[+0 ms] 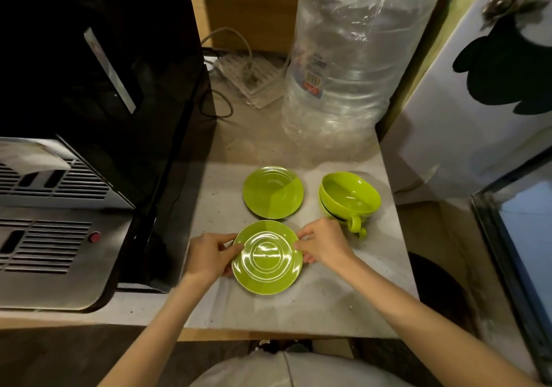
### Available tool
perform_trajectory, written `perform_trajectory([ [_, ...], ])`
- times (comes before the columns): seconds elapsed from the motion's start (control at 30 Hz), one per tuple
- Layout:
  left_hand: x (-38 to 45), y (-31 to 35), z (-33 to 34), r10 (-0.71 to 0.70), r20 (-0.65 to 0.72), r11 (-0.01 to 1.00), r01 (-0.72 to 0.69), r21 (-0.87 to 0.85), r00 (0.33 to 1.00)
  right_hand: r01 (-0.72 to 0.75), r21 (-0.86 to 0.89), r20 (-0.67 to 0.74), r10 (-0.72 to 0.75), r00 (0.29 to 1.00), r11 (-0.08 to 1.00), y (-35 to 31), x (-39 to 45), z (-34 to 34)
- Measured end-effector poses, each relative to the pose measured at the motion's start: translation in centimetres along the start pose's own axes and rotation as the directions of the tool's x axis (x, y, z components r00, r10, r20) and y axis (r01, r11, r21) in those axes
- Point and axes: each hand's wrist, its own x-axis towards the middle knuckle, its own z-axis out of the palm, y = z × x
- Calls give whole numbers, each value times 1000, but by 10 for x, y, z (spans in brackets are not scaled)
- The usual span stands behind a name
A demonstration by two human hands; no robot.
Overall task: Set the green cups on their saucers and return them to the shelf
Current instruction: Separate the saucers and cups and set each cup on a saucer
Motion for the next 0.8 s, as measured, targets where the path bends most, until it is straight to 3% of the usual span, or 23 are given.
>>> perform_trajectory([
  [0.33,4,5,6,58,17,995,-59,81,998,57,-91,4,-57,998,994,5,5,-4],
  [0.47,6,6,4,46,43,946,-58,319,998,83,-169,28,-79,996,982,2,5,-6],
  [0.57,7,18,4,154,-12,855,-128,503,988,130,-228,-18,-137,990,965,-5,-1,-11],
  [0.7,10,54,11,247,12,925,-240,293,969,231,-98,-156,-245,957,968,-18,-15,-23],
  [0.8,18,81,25,137,163,990,-132,-40,977,290,53,-250,-269,930,956,-24,-21,-39],
])
